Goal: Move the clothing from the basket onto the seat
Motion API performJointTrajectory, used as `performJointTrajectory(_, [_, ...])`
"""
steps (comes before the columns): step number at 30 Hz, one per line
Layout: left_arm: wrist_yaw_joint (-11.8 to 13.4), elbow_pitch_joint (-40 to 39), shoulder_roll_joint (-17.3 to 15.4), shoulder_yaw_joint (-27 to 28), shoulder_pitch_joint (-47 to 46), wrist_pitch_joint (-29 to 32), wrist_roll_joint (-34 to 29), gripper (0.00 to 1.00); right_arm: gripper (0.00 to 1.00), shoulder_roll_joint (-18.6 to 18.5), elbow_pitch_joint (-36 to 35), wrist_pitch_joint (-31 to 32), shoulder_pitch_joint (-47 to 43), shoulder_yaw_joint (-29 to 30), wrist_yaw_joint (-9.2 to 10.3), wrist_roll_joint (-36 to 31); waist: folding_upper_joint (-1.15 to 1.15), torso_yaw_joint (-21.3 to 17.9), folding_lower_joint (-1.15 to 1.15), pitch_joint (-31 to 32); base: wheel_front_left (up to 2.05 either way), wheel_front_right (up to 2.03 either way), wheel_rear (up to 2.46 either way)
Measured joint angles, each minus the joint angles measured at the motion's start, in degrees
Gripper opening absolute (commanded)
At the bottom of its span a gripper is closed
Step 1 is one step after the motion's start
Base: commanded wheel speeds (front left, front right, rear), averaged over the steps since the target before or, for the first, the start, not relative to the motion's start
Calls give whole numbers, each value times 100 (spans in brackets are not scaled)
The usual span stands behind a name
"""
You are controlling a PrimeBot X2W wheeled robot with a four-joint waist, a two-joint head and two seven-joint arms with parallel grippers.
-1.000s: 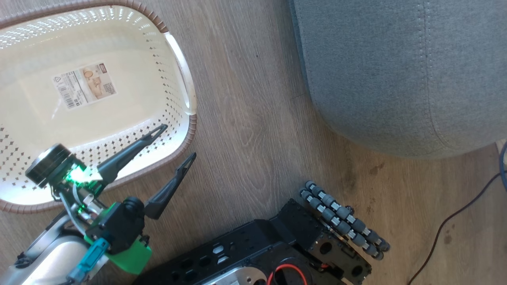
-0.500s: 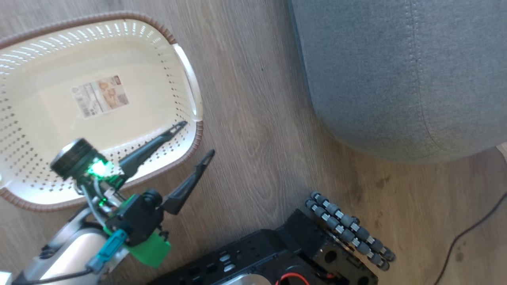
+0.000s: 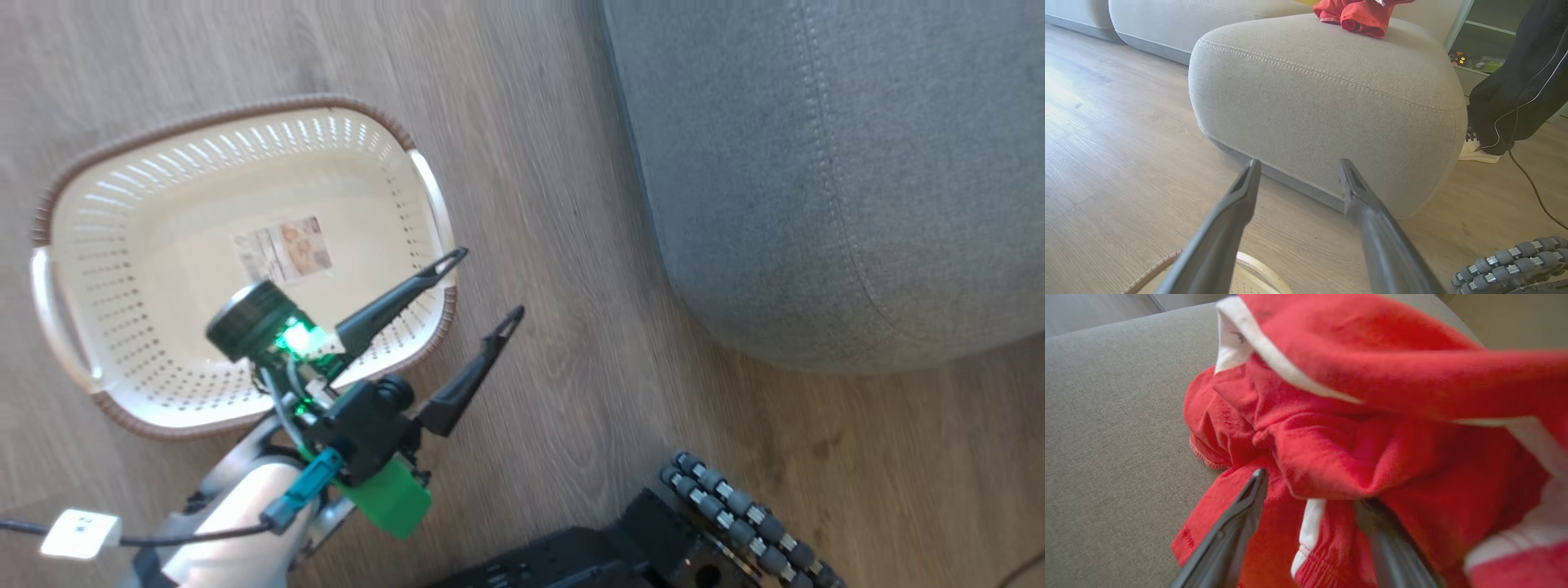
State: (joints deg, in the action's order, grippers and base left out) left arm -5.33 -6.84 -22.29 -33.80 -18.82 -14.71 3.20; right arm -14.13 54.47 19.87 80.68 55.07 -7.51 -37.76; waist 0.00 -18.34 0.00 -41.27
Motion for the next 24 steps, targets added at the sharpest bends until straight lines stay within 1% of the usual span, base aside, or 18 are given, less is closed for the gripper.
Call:
performJointTrajectory(5, [-40,174,302,-142,-3,0,-1,100,100,-285,218,520,-7,-432,0,16,0,145,0,399,0,0,0])
performJointTrajectory(11, [-62,358,646,-163,7,0,-1,100,100,-567,353,552,-5,-982,0,282,0,310,0,900,0,0,0])
performJointTrajectory(12, [-63,387,702,-164,13,0,-1,100,100,-609,383,489,-4,-1074,0,370,0,340,0,986,0,0,0])
performJointTrajectory(13, [-99,425,813,-155,17,0,0,100,100,-662,445,296,-3,-1260,0,577,0,405,0,1154,0,0,0])
performJointTrajectory(16, [-103,503,996,-120,32,0,47,100,100,-733,590,-90,-3,-1714,0,849,0,511,0,1411,0,0,0])
performJointTrajectory(21, [-103,611,1314,57,171,0,91,100,100,-848,820,-669,-17,-2415,0,1385,0,701,0,1853,0,0,0])
performJointTrajectory(24, [-105,711,1455,85,292,0,92,100,100,-877,999,-1259,-60,-2978,0,1848,0,824,0,2115,0,0,0])
